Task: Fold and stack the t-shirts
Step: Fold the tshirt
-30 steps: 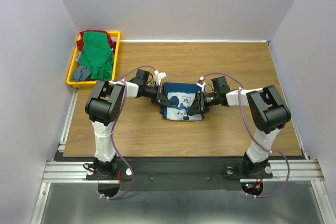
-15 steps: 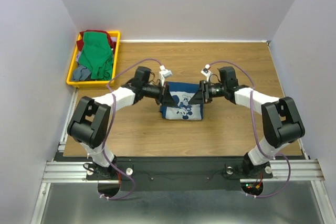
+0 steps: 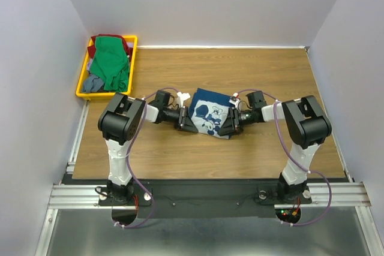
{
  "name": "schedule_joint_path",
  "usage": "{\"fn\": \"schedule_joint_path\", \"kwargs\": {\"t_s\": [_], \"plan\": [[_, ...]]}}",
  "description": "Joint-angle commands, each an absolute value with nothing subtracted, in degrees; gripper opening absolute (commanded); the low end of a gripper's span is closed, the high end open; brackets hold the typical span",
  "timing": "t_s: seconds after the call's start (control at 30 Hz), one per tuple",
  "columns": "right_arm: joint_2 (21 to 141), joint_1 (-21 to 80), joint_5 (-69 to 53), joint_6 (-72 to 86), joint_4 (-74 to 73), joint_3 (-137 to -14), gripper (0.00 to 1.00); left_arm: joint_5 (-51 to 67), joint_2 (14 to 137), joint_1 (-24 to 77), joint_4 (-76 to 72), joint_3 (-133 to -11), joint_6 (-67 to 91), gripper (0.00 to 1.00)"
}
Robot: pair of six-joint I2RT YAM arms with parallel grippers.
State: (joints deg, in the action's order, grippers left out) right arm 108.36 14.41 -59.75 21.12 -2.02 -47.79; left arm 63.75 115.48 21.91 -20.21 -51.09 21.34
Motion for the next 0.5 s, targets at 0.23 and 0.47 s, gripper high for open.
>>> {"fn": "schedule_joint_path", "kwargs": {"t_s": [0.23,0.47], "plan": [[96.96,12.66,-64.68,12.65,-12.39,-54.13,0.32,69.25,100.38,21.53,-15.21,-50.43,11.51,0.13],[97.81,14.58,-62.58,26.87,1.9,-58.27,0.33,70.31,97.65,20.66,-16.61,-58.18,16.33,0.13]]}}
